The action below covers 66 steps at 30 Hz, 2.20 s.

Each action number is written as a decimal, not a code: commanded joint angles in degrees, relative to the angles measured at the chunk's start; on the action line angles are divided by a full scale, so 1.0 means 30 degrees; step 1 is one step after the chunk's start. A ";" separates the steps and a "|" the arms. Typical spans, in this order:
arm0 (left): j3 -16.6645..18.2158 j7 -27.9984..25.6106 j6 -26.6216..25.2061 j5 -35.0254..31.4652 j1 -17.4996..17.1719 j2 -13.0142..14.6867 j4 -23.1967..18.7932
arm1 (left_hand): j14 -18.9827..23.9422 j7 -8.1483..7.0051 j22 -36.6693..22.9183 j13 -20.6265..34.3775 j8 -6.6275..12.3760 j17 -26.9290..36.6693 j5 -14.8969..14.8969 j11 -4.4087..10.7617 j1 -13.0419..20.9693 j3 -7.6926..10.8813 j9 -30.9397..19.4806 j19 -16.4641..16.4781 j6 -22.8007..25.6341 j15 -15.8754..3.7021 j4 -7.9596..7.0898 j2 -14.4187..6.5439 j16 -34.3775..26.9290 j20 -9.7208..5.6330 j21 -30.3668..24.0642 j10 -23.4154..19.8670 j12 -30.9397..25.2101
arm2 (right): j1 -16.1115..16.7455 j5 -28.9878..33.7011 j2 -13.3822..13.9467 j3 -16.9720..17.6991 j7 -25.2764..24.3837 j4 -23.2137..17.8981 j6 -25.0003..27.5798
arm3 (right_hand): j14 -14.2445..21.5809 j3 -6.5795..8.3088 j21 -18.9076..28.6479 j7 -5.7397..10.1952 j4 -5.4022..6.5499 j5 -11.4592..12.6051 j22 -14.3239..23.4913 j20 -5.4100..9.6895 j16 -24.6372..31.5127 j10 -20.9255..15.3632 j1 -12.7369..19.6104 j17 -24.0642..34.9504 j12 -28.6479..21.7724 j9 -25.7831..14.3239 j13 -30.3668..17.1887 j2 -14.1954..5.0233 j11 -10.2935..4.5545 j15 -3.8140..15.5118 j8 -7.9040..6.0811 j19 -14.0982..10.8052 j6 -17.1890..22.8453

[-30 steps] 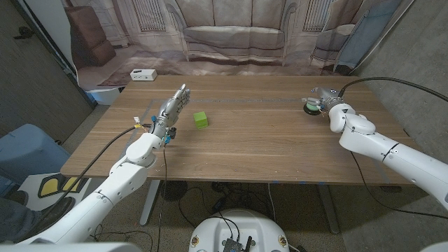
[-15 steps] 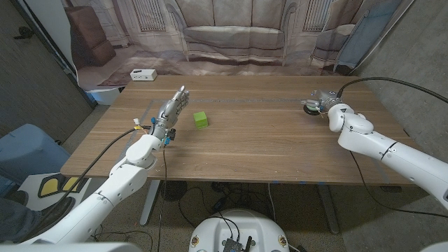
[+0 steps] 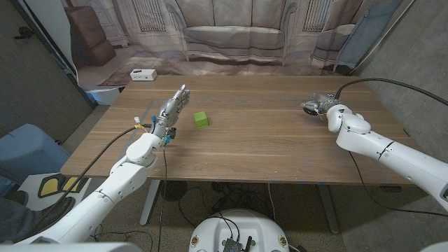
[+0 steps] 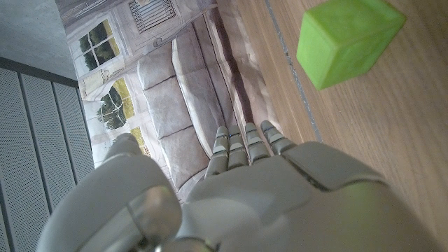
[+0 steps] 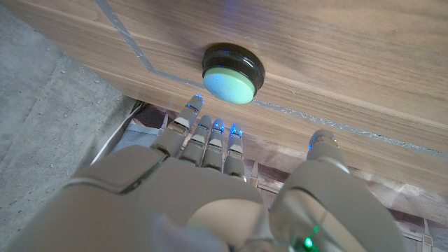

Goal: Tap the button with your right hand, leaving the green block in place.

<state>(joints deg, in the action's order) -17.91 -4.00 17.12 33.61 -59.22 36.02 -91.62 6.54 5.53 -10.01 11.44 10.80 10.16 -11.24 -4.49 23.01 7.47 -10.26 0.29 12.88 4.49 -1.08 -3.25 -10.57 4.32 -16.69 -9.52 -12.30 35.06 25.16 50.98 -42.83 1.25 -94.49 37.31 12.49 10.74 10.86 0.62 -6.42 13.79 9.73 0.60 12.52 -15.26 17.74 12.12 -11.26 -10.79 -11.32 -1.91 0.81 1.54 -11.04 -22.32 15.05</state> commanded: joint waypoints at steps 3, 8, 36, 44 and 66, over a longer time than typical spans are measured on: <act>0.0002 -0.0123 -0.0150 -0.0120 -0.0018 0.0132 -0.0358 | -0.0027 -0.0035 -0.0034 0.0071 0.0038 0.0033 0.0048 0.0022 0.0045 0.0004 -0.0081 -0.0009 0.0045 -0.0028 0.0101 -0.0168 -0.0055 -0.0014 0.0119 -0.0004 0.0010 | -0.0195 0.0023 -0.0181 -0.0223 0.0269 0.0460 0.0043 | 0.0196 0.0068 0.0087 0.0039 0.0117 -0.0017 0.0035 0.0034 0.0066 -0.0162 0.0021 0.0080 -0.0114 -0.0052 -0.0036 -0.0147 -0.0015 -0.0020 -0.0118 -0.0145 0.0141; -0.0013 -0.0132 -0.0206 -0.0074 -0.0027 0.0105 -0.0336 | -0.0023 -0.0049 -0.0036 0.0069 0.0029 0.0034 0.0051 0.0055 0.0039 -0.0001 -0.0081 0.0007 0.0026 -0.0012 0.0113 -0.0175 -0.0059 -0.0014 0.0165 0.0003 0.0012 | -0.0285 -0.0004 -0.0264 -0.0295 0.0354 0.0638 0.0161 | 0.0202 0.0079 0.0086 0.0041 0.0109 -0.0030 0.0035 0.0046 0.0057 -0.0165 0.0022 0.0073 -0.0110 -0.0052 -0.0035 -0.0164 -0.0019 -0.0002 -0.0109 -0.0149 0.0121; 0.0043 -0.0147 -0.0017 0.0066 -0.0274 0.0021 -0.0193 | -0.0023 -0.0044 -0.0044 0.0066 0.0040 0.0034 0.0058 0.0017 0.0003 -0.0023 -0.0081 0.0052 0.0055 -0.0016 0.0165 -0.0211 -0.0068 -0.0026 0.0384 -0.0022 -0.0005 | -0.0744 0.0172 -0.0489 -0.0913 0.0963 0.1148 0.0086 | 0.0477 0.0264 0.0134 0.0083 -0.0032 -0.0082 0.0032 0.0033 0.0084 -0.0444 0.0222 0.0006 -0.0180 -0.0050 -0.0031 -0.0368 -0.0129 0.0129 -0.0214 -0.0315 0.0419; 0.0069 -0.0161 0.0000 0.0080 -0.0320 0.0029 -0.0214 | -0.0015 -0.0041 -0.0047 0.0065 0.0041 0.0034 0.0059 0.0090 -0.0007 -0.0029 -0.0082 0.0064 0.0060 -0.0005 0.0178 -0.0221 -0.0072 -0.0028 0.0442 -0.0029 -0.0008 | -0.0933 0.0060 -0.0584 -0.1040 0.1348 0.1430 0.0046 | 0.0705 0.0285 0.0207 0.0081 -0.0065 -0.0121 0.0031 0.0036 0.0137 -0.0690 0.0221 -0.0009 -0.0246 -0.0050 -0.0029 -0.0371 -0.0138 0.0152 -0.0247 -0.0558 0.0554; 0.0012 -0.0087 -0.0050 0.0135 -0.0340 0.0014 -0.0160 | 0.0011 -0.0046 -0.0053 0.0064 0.0042 0.0034 0.0064 0.0038 -0.0042 -0.0050 -0.0082 0.0101 0.0074 -0.0011 0.0215 -0.0240 -0.0081 -0.0001 0.0598 -0.0046 -0.0017 | -0.1152 -0.0009 -0.0391 -0.1360 0.2258 0.1405 0.0287 | 0.1980 0.0311 0.0488 0.0052 -0.0108 -0.0270 0.0033 0.0121 0.0469 -0.1946 0.0090 -0.0040 -0.0541 -0.0052 -0.0027 -0.0374 -0.0158 0.0319 -0.0490 -0.1776 0.1532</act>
<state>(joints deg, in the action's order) -17.77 -4.45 17.07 33.91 -60.19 36.07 -92.18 6.54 5.53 -9.99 11.47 10.81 10.16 -11.24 -4.49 22.70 7.22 -10.26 0.29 12.88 4.49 -0.86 -3.56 -10.57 4.32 -15.03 -9.52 -12.31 31.73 25.30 49.43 -46.52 6.89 -90.06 37.69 17.82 11.44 12.00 0.68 -6.68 13.13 9.73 0.81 13.58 -20.41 18.04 11.98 -12.54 -10.79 -11.18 -2.82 0.41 2.16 -12.20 -27.05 19.10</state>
